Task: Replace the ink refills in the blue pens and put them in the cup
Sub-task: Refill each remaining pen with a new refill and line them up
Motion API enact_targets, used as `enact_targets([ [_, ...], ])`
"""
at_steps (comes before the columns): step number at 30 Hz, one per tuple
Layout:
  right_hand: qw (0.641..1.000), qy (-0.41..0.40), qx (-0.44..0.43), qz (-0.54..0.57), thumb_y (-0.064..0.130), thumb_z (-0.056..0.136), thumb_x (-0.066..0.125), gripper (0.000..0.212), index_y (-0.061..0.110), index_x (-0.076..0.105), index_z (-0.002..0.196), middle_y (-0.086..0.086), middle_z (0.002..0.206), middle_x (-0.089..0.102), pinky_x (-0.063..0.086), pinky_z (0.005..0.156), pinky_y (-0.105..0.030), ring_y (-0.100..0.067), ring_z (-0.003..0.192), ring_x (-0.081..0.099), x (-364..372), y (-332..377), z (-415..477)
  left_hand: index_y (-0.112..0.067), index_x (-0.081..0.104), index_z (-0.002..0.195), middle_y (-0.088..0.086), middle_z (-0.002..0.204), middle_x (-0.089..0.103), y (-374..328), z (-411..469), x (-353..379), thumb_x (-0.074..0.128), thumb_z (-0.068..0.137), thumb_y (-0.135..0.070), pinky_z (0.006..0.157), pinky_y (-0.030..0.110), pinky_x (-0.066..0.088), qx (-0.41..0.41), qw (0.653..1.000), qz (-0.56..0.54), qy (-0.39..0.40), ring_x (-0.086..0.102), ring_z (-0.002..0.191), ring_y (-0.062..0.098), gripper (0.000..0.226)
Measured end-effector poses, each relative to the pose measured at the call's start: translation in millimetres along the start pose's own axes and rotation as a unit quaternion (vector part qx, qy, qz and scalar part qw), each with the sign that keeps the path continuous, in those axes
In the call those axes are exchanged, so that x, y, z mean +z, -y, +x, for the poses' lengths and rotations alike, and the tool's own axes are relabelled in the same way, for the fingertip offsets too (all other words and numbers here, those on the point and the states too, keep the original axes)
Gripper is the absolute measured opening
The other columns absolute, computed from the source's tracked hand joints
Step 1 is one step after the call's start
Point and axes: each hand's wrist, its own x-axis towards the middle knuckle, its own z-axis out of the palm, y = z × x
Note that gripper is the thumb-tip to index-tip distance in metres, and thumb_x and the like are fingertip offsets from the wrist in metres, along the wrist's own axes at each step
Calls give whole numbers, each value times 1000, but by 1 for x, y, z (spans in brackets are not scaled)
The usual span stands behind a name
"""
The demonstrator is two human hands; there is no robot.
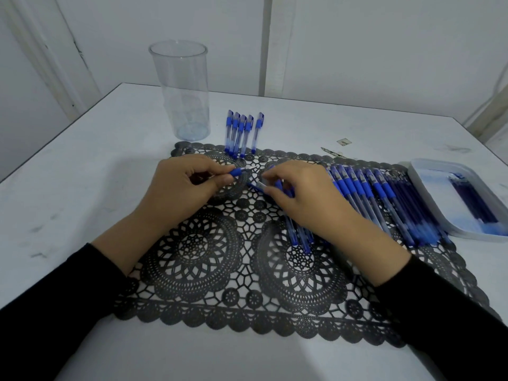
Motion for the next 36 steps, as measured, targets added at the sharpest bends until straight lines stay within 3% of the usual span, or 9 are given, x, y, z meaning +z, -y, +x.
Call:
enact_targets([
  [5,990,51,-42,-124,28,97,57,28,9,68,113,-6,106,66,42,92,-37,-26,101,54,10,4,4,-27,73,106,-17,91,71,3,1,-2,78,82,-18,77,10,50,-2,1000,6,5,67,86,1,26],
  [9,992,31,-48,-109,14,94,56,20,7,72,105,-9,94,67,45,84,-43,-28,91,56,12,4,4,-27,73,107,-18,93,71,4,1,-1,78,82,-16,78,10,50,-5,1000,1,7,67,88,0,28],
  [14,991,-62,68,96,19,94,58,16,18,71,103,8,87,63,40,70,-15,-5,76,52,-6,1,-1,-24,74,106,-16,91,72,1,0,-2,77,82,-17,75,9,49,-8,1000,-14,11,68,85,0,25],
  [18,945,-115,138,274,20,95,62,5,18,67,96,-1,79,62,47,66,-29,-19,75,58,-12,-3,-4,-25,75,102,-16,89,72,-4,-2,0,79,79,-19,75,9,50,-15,999,-31,11,68,82,1,24],
  [19,937,-124,142,293,20,95,63,4,18,66,94,2,77,60,47,64,-26,-18,74,58,-12,-3,-5,-25,75,101,-17,89,72,-5,-2,0,79,78,-20,75,9,50,-17,999,-35,7,69,82,2,24],
  [24,932,-108,140,316,17,93,65,8,14,71,97,-3,79,67,51,67,-22,-16,72,61,-12,0,-5,-22,78,97,-15,87,74,-8,-3,0,81,73,-25,75,11,52,-36,997,-62,3,71,81,2,25],
  [27,938,-85,120,314,19,91,67,9,16,74,97,-9,78,67,48,60,-21,-12,65,56,-10,4,-6,-26,77,95,-15,85,75,-11,-5,2,81,70,-29,76,13,54,-35,997,-67,1,71,79,3,25],
  [30,932,-55,111,340,17,91,67,13,14,73,103,-1,73,62,43,59,-15,-6,64,49,-8,6,-7,-30,76,93,-15,84,75,-14,-6,2,80,69,-32,76,17,56,-33,997,-70,-3,72,78,5,24],
  [36,949,-78,65,300,18,93,65,18,20,68,111,-2,85,65,50,71,-29,-14,77,57,-7,2,-11,-28,77,92,-16,85,75,-17,-6,4,80,71,-28,73,21,58,-38,994,-102,-15,72,76,8,20],
])
